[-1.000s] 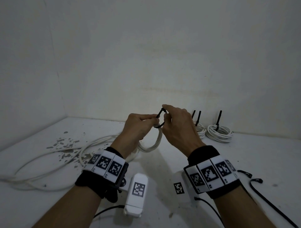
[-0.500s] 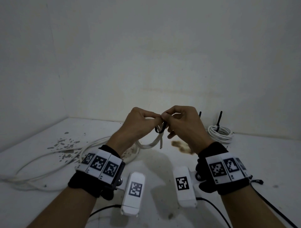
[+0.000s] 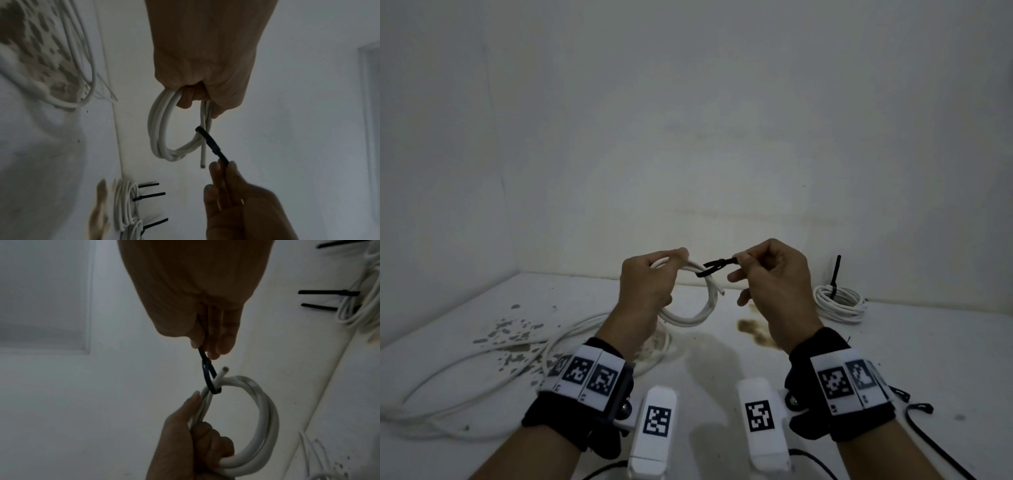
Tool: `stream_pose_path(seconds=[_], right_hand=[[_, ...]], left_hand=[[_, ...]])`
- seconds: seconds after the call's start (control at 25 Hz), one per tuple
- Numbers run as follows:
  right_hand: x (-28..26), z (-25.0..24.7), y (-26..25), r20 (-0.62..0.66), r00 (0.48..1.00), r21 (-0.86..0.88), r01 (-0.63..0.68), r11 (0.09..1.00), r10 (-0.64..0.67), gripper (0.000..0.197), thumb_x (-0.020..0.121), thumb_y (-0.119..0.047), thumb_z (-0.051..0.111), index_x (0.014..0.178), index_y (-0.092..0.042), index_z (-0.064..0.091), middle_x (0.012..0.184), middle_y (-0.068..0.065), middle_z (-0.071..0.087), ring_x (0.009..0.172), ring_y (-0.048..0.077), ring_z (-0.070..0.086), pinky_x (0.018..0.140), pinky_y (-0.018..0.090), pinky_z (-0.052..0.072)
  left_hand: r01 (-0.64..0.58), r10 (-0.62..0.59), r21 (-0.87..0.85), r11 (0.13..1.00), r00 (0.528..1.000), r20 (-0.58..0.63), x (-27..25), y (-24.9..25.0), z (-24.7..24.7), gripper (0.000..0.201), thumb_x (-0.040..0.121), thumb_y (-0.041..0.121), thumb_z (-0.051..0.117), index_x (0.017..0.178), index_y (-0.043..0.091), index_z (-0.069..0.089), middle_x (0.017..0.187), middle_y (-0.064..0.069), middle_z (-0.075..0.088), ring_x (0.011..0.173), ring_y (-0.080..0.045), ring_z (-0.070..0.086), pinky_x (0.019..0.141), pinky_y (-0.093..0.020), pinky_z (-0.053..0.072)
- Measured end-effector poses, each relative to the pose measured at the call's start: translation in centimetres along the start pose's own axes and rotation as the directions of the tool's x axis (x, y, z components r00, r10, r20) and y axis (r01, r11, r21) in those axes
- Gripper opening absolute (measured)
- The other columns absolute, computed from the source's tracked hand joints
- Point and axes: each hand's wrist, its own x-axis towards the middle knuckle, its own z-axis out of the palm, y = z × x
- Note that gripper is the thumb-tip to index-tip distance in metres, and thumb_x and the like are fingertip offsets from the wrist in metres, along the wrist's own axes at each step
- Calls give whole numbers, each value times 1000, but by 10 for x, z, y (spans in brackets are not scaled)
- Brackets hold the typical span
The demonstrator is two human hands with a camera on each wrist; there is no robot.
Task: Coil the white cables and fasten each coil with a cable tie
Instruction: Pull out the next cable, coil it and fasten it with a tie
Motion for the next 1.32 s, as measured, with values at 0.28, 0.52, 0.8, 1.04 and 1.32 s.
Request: stream_pose_path(seconds=[0.28,0.52,0.8,1.04,1.32], right_hand=[[0,-2,-15,115,993,70,-48,996,40,12,97,1,57,87,7,58,87,20,70,70,25,74,65,32,61],[6,-13,-19,6,997,30,-72,997,71,14,96,-1,55,84,4,59,73,14,68,53,14,64,60,34,58],[-10,-2,-32,30,999,-7,-14,1000,14,12,94,-2,59,83,1,62,61,8,68,52,16,65,59,29,54],[-35,25,-28,293,950,-256,186,949,-108,15,90,-6,66,76,-5,61,64,14,67,60,30,67,60,47,58],[-6,-9,-29,137,981,309,-175,935,138,18,97,5,54,80,6,59,72,16,67,52,22,65,52,29,57]], left_hand=[[-426,402,206,881,903,149,-14,-11,7,9,85,25,75,80,33,75,78,17,74,74,3,68,70,-19,55],[-623,590,210,754,782,201,-15,-13,7,10,88,27,71,85,22,79,79,17,75,75,-2,70,69,-27,57],[-634,632,225,740,769,92,-2,-21,-8,6,87,21,73,85,25,78,79,17,74,73,-5,70,67,-30,58],[-429,449,168,888,887,-108,8,-10,-19,20,88,28,71,72,40,70,70,27,70,72,1,67,68,-17,52],[-336,335,-61,940,942,-26,-2,3,-10,14,89,26,69,84,15,78,52,16,61,40,2,45,47,-11,35]])
